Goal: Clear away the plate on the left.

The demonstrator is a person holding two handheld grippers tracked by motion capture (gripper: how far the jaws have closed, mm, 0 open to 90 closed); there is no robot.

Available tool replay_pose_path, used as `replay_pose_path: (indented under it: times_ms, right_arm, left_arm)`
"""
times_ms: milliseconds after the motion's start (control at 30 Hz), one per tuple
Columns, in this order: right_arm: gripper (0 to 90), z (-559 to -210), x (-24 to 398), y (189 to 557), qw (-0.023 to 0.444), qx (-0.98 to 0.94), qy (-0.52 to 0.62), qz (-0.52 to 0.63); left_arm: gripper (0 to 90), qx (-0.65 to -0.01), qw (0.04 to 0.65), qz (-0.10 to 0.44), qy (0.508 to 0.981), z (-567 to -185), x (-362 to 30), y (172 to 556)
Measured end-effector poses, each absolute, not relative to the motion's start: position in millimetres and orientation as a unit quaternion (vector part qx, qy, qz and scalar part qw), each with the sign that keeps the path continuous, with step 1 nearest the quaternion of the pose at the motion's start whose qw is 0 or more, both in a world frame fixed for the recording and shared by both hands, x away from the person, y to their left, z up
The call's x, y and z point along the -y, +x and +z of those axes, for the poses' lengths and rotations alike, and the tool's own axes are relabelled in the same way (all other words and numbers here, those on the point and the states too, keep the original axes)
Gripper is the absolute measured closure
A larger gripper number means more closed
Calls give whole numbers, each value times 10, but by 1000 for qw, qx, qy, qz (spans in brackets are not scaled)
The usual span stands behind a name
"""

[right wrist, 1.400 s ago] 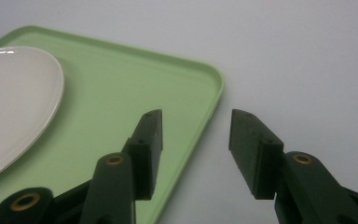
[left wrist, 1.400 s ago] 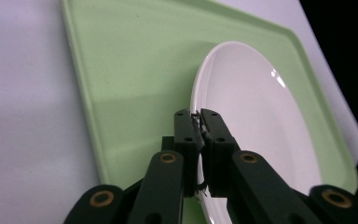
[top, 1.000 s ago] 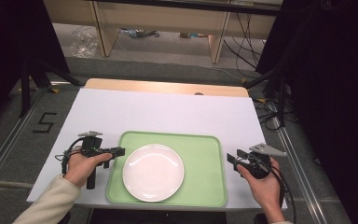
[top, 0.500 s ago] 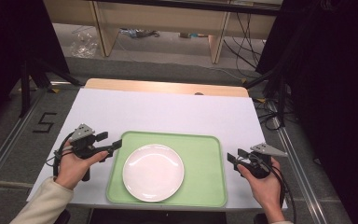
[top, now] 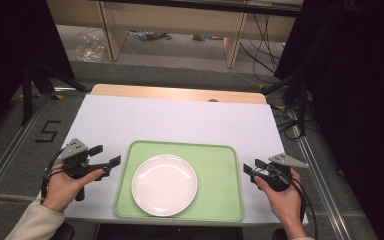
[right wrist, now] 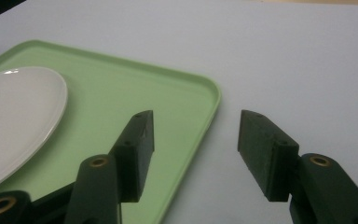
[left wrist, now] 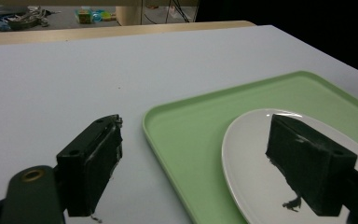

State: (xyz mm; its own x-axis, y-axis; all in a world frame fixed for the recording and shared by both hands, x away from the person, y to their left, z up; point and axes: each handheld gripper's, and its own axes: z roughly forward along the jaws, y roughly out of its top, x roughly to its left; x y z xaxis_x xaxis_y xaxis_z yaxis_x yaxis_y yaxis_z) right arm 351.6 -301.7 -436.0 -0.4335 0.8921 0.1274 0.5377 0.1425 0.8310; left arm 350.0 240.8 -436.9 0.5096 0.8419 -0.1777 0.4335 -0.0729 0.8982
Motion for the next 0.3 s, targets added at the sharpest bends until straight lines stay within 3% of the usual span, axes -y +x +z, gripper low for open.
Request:
replay_pose_path:
  times_ms: [300]
  right_arm:
    - [457,-4359,3021,3519,200,-725,494,436]
  left_arm:
    - [145,-467,495,194,706,-4445,-2536,3469]
